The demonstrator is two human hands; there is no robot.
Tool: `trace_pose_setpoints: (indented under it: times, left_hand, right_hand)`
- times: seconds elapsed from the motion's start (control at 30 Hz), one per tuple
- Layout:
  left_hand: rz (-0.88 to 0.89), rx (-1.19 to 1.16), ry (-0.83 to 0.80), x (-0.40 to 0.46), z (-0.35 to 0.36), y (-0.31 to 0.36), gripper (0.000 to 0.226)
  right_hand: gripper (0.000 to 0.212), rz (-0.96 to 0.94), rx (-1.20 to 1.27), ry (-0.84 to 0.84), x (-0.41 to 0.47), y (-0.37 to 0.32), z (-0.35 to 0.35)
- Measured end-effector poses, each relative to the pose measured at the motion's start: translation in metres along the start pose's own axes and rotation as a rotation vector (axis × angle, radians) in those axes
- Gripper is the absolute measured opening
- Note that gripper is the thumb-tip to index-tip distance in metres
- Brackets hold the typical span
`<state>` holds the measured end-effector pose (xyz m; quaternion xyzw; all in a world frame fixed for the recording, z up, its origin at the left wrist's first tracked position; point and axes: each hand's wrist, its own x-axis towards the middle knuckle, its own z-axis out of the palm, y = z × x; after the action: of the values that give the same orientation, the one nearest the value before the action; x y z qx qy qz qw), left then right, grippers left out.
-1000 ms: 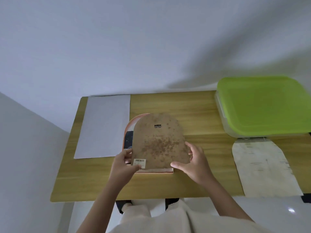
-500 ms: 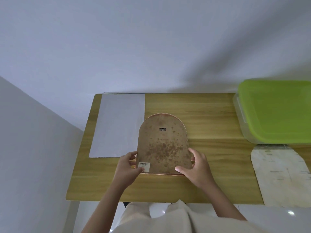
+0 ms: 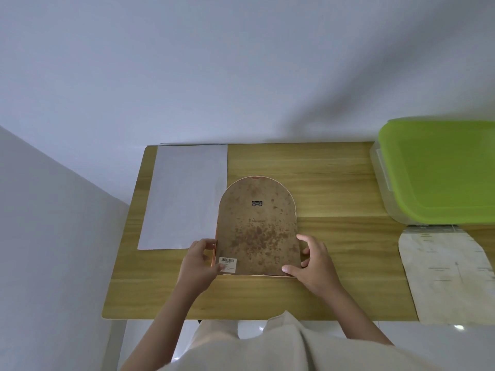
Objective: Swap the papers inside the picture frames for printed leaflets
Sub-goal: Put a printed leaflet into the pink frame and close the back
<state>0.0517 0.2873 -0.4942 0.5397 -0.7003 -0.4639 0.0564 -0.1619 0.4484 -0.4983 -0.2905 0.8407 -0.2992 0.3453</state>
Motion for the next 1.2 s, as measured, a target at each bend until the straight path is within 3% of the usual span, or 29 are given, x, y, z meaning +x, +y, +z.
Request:
trace_pose_setpoints:
  times: [0.63,0.9,1.07,1.2]
  left_hand:
    - [0.052,-0.014,-0.013,0.006,-0.007,-0.008,0.055]
    - [0.131,0.052,-0.023,0.006,-0.006,-0.01,0.054]
    - [0.212,0.169,-0.095,0.009,-0.008,-0.01,0.073]
    - [0.167,0.252,-0.215,0.02,-0.01,-0.003,0.089]
  right_hand:
    - [0.084,-0.041,-0.069,-0.049,0.008,0.0,0.002]
    - [0.109,-0.084,-0.093,-0.119,0.015,0.002,0.002]
    - [0.11,-0.06,-0.141,-0.175,0.021,-0.001,0.0]
    - [0.105,-0.027,-0.296,-0.221,0.03,-0.015,-0.004]
